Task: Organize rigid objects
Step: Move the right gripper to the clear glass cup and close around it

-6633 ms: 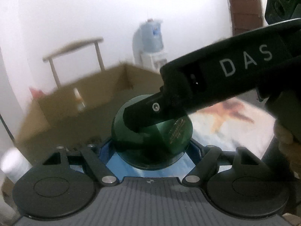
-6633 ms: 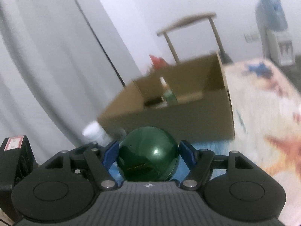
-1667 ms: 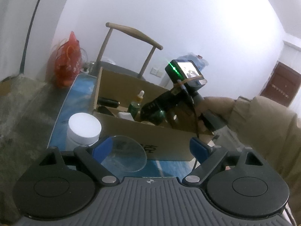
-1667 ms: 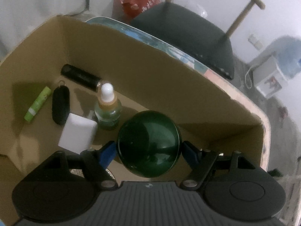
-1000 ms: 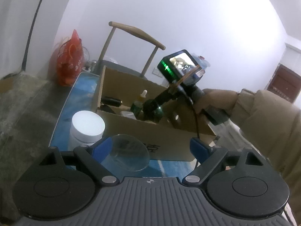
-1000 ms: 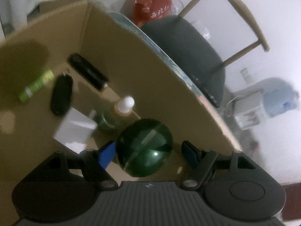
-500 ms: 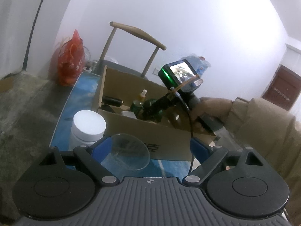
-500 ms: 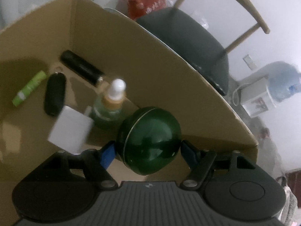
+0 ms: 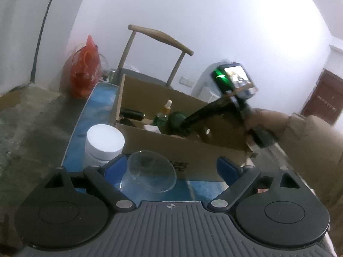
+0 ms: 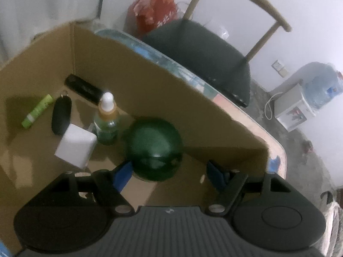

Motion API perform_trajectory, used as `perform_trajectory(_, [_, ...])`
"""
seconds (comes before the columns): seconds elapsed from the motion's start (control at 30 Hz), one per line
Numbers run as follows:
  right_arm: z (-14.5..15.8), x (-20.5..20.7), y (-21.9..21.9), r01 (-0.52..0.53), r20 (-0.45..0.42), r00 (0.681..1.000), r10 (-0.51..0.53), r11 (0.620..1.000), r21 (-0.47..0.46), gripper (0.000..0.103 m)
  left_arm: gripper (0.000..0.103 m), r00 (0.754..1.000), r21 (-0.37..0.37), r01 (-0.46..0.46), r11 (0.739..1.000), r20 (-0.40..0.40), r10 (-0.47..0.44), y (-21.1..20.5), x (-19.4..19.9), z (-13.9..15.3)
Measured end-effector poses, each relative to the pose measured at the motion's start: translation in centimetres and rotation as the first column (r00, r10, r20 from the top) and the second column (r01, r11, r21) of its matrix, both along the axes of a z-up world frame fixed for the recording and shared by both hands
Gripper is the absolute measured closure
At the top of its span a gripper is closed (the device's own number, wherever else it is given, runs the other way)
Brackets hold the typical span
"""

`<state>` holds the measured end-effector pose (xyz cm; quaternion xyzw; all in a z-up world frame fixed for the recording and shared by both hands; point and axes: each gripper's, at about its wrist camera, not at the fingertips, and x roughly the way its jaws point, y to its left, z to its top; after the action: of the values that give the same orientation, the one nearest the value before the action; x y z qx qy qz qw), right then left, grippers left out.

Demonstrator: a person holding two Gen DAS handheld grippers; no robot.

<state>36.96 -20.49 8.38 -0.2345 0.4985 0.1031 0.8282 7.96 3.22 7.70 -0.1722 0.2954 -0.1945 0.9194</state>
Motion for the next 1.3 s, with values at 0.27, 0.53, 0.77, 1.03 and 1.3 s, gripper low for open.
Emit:
perform_trajectory(0.27, [3.6,-3.3,-4.3,0.040,0.077,0.996,-0.054,0.984,0.174,0.025,0.011,1.000,0.045,-0.016,0.999,-0.014,0.016,0.1,-0.4,-0.7])
perform_trajectory(0.53, [7.6,-10.8,-6.0,-0.051,0.150,0.988,-0.036,0.842,0.537,0.025,0.008,0.999,0.116,-0.036,0.993,-0.006,0.037,0.5,-0.7,-1.8])
perform_trajectory(0.77, [8.2,-15.7,-2.9,-0.170,0.173,0.983,0.065,0.692,0.701,0.025,0.008,0.997,0.168,-0.075,0.983,0.044,0.069,1.0,-0.7,-2.7])
perform_trajectory(1.03, [3.0,-17.0,-1.4,-0.053,0.084,0.996,-0.014,0.667,0.743,0.040,0.008,0.998,0.242,0.054,0.969,0.023,-0.062,-1.4,-0.4,-4.6])
perform_trajectory(1.3, [-0.2,-16.5,-0.7,0.025,0.011,0.999,-0.052,0.648,0.761,0.061,0.018,0.999,0.397,0.018,0.918,0.022,-0.029,-4.4,1.2,-6.5])
